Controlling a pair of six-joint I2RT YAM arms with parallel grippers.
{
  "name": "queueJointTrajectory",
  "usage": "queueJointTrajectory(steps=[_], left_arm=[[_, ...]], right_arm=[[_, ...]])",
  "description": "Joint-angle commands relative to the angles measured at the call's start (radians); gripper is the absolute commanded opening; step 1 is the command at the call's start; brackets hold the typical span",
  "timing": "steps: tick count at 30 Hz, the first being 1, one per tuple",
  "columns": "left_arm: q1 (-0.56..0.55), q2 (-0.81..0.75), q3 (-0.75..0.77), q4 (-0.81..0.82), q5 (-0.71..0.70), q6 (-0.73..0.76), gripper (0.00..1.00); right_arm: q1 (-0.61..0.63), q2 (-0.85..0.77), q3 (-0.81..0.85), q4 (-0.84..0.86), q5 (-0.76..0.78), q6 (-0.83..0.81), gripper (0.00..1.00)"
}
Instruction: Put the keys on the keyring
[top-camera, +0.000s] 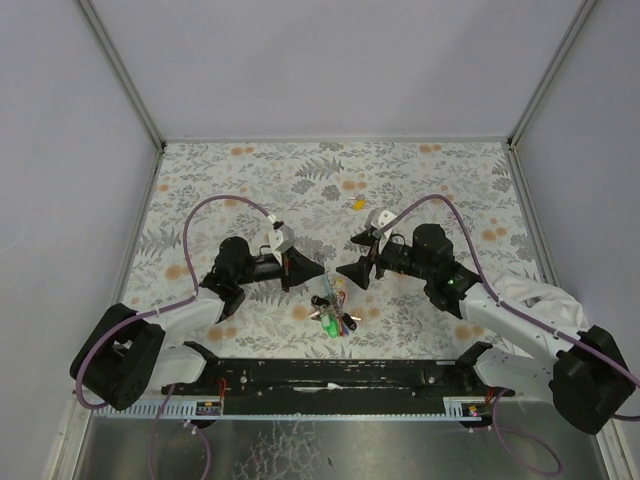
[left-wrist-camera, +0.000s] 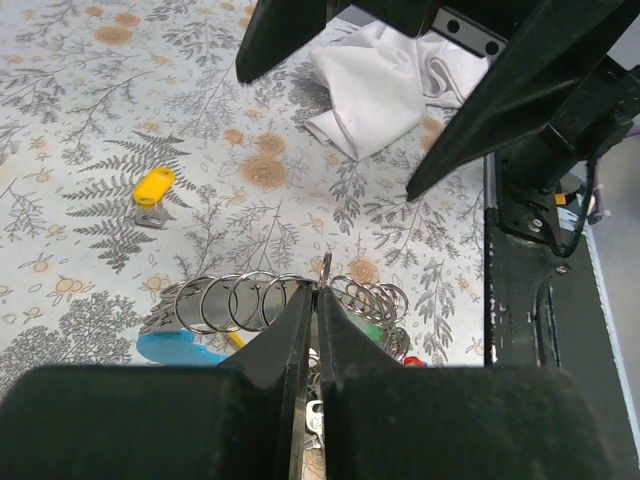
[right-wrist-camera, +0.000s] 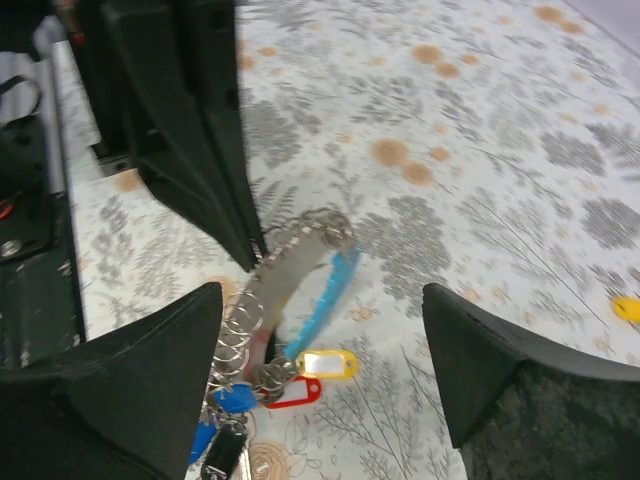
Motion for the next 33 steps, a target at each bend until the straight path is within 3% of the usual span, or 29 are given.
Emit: queueJointTrajectory(steps=[1,3,10,21,31,33], left_arm=[[-0.008,-0.005,0.026,-0.074,-0.043,0.04,0.0],[-0.008,-0.005,0.026,-0.079,-0.047,0.042,0.0],[-0.008,-0.016,0.027,-0.1,-0.058,0.055,0.0],[-0.008,-0.044,0.024,-0.133,-0.077,0.073,0.0],[-0.008,-0.051,0.021,-0.139,-0.082,0.073,0.0],[-0.008,-0.052,0.021,-0.137,-0.08,0.073,0.0]], right_arm=[[0.002,-0.056,0.024,-0.092,0.299,0.104,0.92],[0.002,-0.049,0.06,-0.17,0.372,0.127,1.0],[-0.009,0.135,0.243,-0.42,0.589,0.176,0.99],[-0.131,0.438,0.415,-0.459,0.545,0.265,0.99],[-0.148,0.689,0.562,-0.503,0.559,0.326,0.81],[-0.148,0.721,0.57,-0.504,0.573,0.335,0.72]])
